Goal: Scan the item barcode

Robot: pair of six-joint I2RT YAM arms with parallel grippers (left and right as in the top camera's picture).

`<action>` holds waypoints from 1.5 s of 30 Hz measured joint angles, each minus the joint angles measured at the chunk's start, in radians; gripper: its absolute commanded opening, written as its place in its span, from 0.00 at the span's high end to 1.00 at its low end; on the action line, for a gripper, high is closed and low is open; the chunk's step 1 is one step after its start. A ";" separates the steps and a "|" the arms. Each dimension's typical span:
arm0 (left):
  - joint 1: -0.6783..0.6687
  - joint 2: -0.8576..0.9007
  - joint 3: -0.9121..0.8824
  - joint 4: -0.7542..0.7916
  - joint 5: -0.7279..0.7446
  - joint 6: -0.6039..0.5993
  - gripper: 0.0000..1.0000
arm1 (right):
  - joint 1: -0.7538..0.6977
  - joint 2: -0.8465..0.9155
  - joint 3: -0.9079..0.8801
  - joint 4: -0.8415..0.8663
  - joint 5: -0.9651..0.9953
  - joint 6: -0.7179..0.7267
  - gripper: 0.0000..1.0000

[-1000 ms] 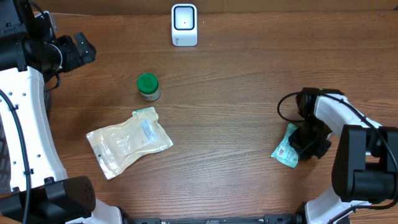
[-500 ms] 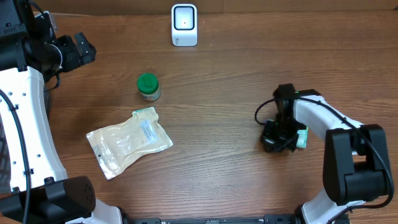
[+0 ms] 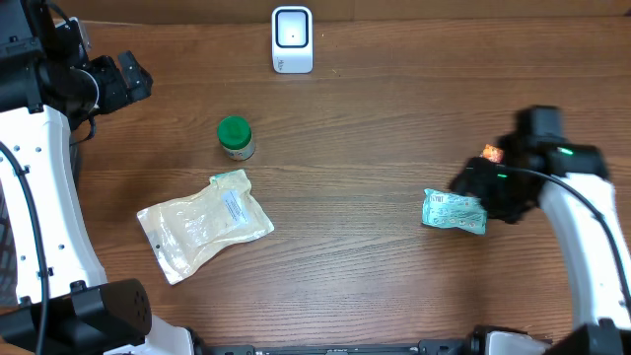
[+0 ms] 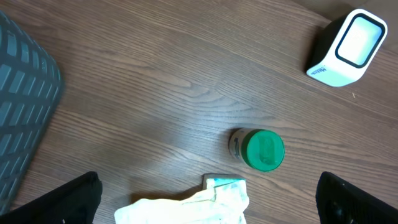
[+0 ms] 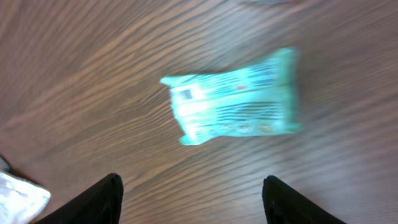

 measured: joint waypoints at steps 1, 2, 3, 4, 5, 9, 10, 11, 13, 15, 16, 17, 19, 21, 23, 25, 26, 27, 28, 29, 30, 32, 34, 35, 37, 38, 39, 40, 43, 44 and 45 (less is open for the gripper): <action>0.000 0.000 0.000 0.000 0.000 0.000 0.01 | -0.051 -0.011 0.000 -0.012 -0.006 -0.023 0.30; 0.000 0.000 0.000 0.000 0.000 0.000 0.00 | -0.096 -0.012 0.000 -0.017 -0.011 -0.042 0.30; 0.000 0.000 0.000 0.000 0.000 0.000 0.00 | -0.150 -0.009 -0.001 -0.014 -0.023 -0.066 0.30; 0.000 0.000 0.000 0.000 0.000 0.000 0.00 | -0.180 -0.006 -0.004 -0.012 -0.031 -0.080 0.30; 0.000 0.000 0.000 0.000 0.000 0.000 0.01 | -0.209 -0.003 -0.010 -0.007 -0.042 -0.094 0.30; 0.000 0.000 0.000 0.000 0.000 0.000 0.01 | -0.283 0.008 -0.068 0.021 -0.111 -0.134 0.31; 0.000 0.000 0.000 0.000 0.000 0.000 0.01 | -0.289 0.012 -0.084 0.033 -0.128 -0.140 0.31; 0.000 0.000 0.000 0.000 0.000 0.000 0.00 | -0.291 0.016 -0.100 0.045 -0.142 -0.144 0.31; 0.000 0.000 0.000 0.000 0.000 0.000 0.00 | -0.292 0.022 -0.131 0.067 -0.166 -0.149 0.31; 0.000 0.000 0.000 0.000 0.000 0.000 0.01 | -0.292 0.029 -0.165 0.093 -0.185 -0.153 0.31; 0.000 0.000 0.000 0.000 0.000 0.000 0.00 | -0.291 0.032 -0.180 0.104 -0.191 -0.154 0.31; 0.000 0.000 0.000 0.000 0.000 0.000 0.01 | -0.291 0.036 -0.196 0.117 -0.198 -0.156 0.31; 0.000 0.000 0.000 0.000 0.000 0.000 0.00 | -0.291 0.051 -0.232 0.145 -0.210 -0.158 0.31; 0.000 0.000 0.000 0.000 0.000 0.000 0.00 | -0.291 0.068 -0.259 0.165 -0.217 -0.159 0.31; 0.000 0.000 0.000 0.000 0.000 0.000 0.00 | -0.291 0.089 -0.286 0.187 -0.224 -0.159 0.31; 0.000 0.000 0.000 0.000 0.000 0.000 0.01 | -0.291 0.103 -0.311 0.208 -0.229 -0.161 0.31; 0.000 0.000 0.000 0.000 0.000 0.000 0.00 | -0.291 0.106 -0.320 0.212 -0.230 -0.161 0.31; 0.000 0.000 0.000 0.000 0.000 0.000 0.00 | -0.292 0.107 -0.327 0.214 -0.232 -0.162 0.31; 0.000 0.000 0.000 0.000 0.000 0.000 0.00 | -0.291 0.107 -0.328 0.215 -0.233 -0.163 0.31; 0.000 0.000 0.000 0.000 0.000 0.000 0.00 | -0.291 0.107 -0.328 0.217 -0.233 -0.163 0.31; 0.000 0.000 0.000 0.000 0.000 0.000 0.01 | -0.291 0.107 -0.328 0.220 -0.234 -0.164 0.31; 0.000 0.000 0.000 0.000 0.000 0.000 0.00 | -0.291 0.107 -0.328 0.226 -0.235 -0.166 0.32; 0.000 0.000 0.000 0.000 0.000 0.000 0.00 | -0.291 0.107 -0.328 0.235 -0.235 -0.166 0.32; 0.000 0.000 0.000 0.000 0.000 0.000 0.00 | -0.291 0.107 -0.328 0.242 -0.235 -0.166 0.32; 0.000 0.000 0.000 0.000 0.000 0.000 0.00 | -0.291 0.107 -0.328 0.249 -0.235 -0.166 0.33; 0.000 0.000 0.000 0.000 0.000 0.000 0.01 | -0.291 0.107 -0.328 0.255 -0.236 -0.166 0.33; 0.000 0.000 0.000 0.000 0.000 0.000 0.00 | -0.292 0.107 -0.331 0.265 -0.236 -0.167 0.33; 0.000 0.000 0.000 0.000 0.000 0.000 0.00 | -0.291 0.107 -0.335 0.275 -0.236 -0.167 0.34; 0.000 0.000 0.000 0.000 0.000 0.000 0.01 | -0.292 0.107 -0.354 0.322 -0.236 -0.166 0.35; 0.000 0.000 0.000 0.000 0.000 0.000 0.00 | -0.291 0.107 -0.362 0.348 -0.235 -0.164 0.35; 0.000 0.000 0.000 0.000 0.000 0.000 0.00 | -0.291 0.107 -0.369 0.368 -0.235 -0.164 0.35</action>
